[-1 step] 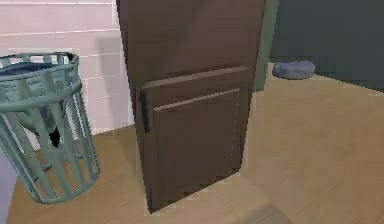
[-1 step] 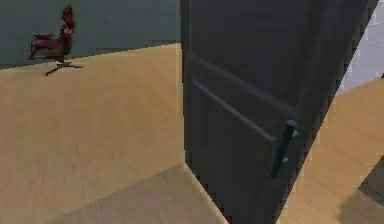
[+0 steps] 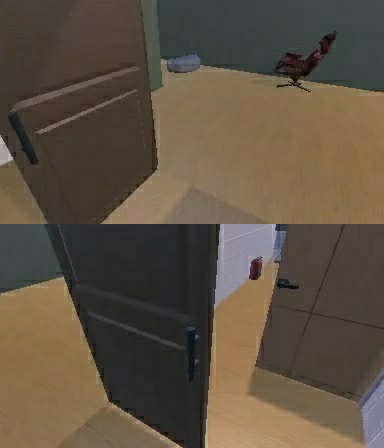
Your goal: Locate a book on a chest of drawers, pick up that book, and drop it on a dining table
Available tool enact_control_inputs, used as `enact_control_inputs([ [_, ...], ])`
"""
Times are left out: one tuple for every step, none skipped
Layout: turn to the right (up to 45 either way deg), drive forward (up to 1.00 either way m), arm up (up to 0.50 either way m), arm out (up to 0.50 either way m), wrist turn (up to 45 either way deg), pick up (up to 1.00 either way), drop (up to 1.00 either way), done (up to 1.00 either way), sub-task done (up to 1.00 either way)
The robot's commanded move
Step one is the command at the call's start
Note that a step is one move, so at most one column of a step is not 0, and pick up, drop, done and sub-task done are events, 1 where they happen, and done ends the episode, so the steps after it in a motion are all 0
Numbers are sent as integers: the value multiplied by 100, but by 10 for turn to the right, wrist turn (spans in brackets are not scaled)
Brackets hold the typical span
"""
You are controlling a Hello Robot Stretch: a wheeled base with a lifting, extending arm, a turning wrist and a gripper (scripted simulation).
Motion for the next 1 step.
enact_control_inputs([
  [30,0,0,0,0,0,0,0,0],
])
